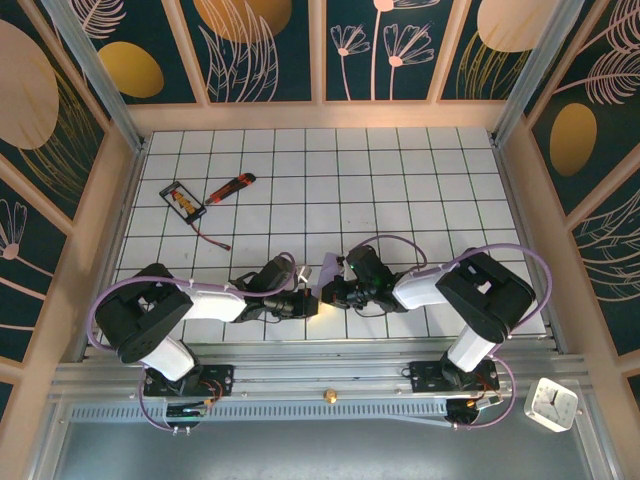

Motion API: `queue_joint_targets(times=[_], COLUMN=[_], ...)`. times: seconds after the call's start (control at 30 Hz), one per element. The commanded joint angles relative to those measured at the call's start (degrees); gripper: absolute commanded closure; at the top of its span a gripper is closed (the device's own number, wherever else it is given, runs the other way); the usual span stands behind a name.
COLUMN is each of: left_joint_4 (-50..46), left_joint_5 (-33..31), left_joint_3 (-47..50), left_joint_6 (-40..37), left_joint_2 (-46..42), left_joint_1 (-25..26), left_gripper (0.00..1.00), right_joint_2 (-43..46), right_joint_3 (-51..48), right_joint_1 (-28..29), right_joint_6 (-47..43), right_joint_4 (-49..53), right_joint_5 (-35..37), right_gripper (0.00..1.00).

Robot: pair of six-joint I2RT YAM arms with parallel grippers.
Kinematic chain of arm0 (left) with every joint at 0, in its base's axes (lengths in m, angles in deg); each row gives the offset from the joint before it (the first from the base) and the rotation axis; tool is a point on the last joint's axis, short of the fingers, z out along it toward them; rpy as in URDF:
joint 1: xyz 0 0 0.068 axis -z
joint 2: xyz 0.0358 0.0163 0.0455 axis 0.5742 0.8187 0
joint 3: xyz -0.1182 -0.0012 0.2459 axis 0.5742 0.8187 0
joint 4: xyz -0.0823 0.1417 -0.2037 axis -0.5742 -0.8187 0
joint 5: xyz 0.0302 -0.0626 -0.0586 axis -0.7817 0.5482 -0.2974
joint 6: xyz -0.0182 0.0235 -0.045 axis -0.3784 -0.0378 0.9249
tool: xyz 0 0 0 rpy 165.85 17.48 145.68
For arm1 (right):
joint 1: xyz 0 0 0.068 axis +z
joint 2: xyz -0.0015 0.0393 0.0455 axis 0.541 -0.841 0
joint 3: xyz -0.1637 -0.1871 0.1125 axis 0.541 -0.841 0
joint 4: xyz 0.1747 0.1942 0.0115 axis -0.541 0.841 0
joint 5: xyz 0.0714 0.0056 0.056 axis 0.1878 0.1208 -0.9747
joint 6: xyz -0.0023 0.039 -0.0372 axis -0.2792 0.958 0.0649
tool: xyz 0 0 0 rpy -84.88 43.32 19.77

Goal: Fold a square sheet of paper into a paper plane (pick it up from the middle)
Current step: Perform the fifth fold on the wing at the bottom-center of the table.

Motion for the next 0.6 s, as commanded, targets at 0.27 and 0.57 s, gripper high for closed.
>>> queue_joint_targets(times=[0.27, 0.57], left_joint_4=[-10.8, -10.7], left_joint_5=[-2.0, -1.9], left_joint_3=[2.9, 3.0], left_joint_6=[-0.9, -1.0], left_joint_2=[4.2, 4.0], left_joint_1=[0.8, 0.8], left_gripper=[1.00, 1.00], right_joint_2=[-2.2, -4.4], right_joint_3=[2.0, 3.6], right_joint_1=[-9.3, -15.5], right_joint_6=[-6.5, -9.4], right_joint_4=[7.2, 6.7], right_joint_5=[4.0, 1.9], right_gripper=[1.00, 1.00])
